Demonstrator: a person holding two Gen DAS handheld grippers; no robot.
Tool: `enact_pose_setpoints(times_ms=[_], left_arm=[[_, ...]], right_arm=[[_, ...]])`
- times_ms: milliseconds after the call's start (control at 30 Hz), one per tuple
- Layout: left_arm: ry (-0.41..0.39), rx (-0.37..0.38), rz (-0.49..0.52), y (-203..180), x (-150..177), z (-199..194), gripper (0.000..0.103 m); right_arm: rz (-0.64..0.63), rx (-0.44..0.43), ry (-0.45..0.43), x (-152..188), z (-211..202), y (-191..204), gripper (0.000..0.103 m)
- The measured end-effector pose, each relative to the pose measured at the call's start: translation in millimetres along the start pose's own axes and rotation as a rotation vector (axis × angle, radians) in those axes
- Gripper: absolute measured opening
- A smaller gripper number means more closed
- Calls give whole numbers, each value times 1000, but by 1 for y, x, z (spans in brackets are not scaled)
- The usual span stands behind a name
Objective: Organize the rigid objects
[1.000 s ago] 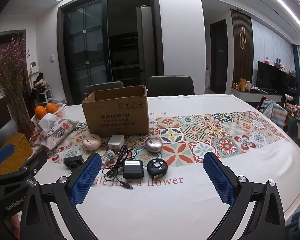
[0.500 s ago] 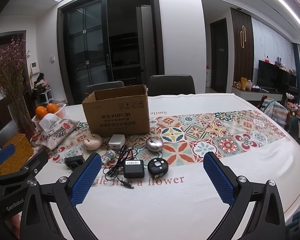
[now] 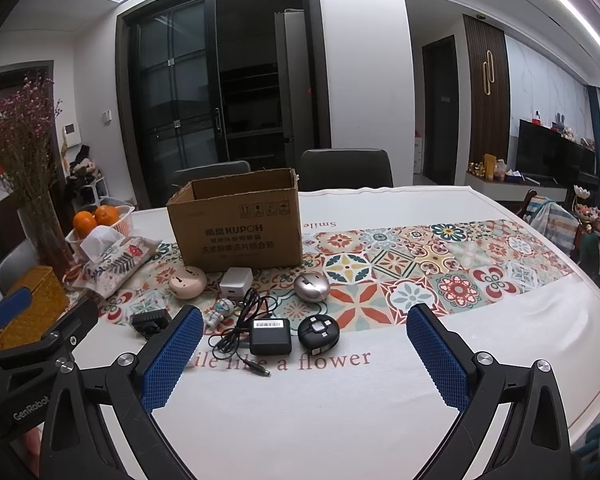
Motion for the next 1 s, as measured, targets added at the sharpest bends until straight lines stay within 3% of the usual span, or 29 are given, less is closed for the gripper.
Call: enact_pose_setpoints(times_ms=[1000], left_arm=[[19, 6, -6, 0, 3, 4, 103]], right_arm=[[1, -4, 4, 1, 1, 3, 103]])
Point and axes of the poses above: each gripper's, at about its wrist camera, not at the fingertips, and z roughly the way its jaws point, y to its left, x to its underside, the point moved 6 cm from there along z, roughly the way its jaws point, and after that the axes turned 7 degrees about -z, right-handed, at the moved point
